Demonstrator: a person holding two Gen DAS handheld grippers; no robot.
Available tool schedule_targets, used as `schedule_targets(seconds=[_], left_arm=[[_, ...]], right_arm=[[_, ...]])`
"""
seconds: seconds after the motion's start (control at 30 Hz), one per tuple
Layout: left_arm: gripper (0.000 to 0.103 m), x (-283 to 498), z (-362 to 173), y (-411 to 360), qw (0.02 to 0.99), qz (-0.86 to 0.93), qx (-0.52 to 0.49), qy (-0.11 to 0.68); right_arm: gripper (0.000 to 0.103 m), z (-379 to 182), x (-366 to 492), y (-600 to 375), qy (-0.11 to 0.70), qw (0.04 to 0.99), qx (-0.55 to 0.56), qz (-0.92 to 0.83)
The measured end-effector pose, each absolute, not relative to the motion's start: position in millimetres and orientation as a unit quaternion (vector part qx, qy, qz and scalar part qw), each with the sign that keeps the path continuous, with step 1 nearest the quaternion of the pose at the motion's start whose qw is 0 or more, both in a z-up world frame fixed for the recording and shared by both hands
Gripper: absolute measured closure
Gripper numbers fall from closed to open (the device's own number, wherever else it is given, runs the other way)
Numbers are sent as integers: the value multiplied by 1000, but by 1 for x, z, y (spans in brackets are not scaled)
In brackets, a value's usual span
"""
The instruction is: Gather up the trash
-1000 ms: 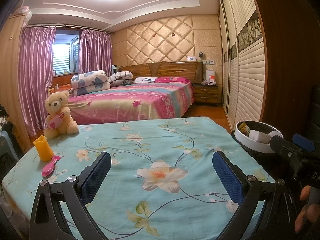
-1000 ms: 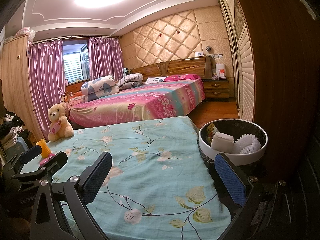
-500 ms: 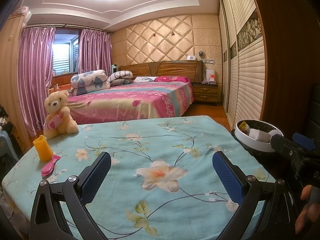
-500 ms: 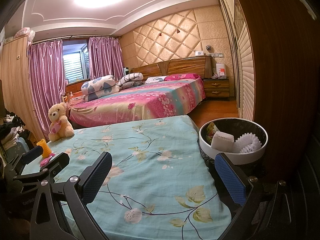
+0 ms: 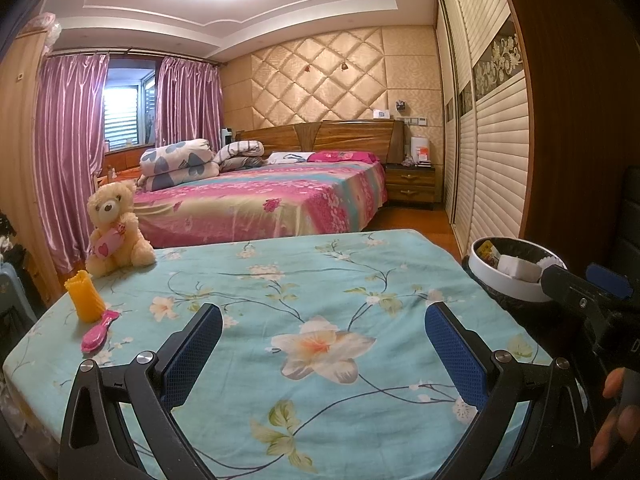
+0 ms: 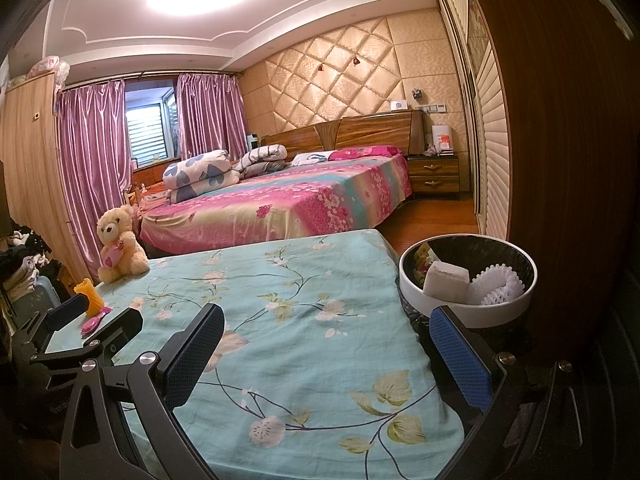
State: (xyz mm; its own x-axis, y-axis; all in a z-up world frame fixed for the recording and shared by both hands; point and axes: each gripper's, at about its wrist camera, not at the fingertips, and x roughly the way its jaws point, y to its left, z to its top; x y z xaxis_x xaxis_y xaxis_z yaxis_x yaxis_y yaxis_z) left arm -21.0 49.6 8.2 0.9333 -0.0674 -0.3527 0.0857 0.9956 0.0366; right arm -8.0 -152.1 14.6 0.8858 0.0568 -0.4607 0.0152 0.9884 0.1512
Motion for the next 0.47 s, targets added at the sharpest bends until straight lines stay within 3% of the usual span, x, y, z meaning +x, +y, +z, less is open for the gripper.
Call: schedule_targets(seconds=[0.47], left_arm=[[1,-15,6,51,981,-41,31,189]], right_arm=[[0,13,-13,-144,252,964,79,10]])
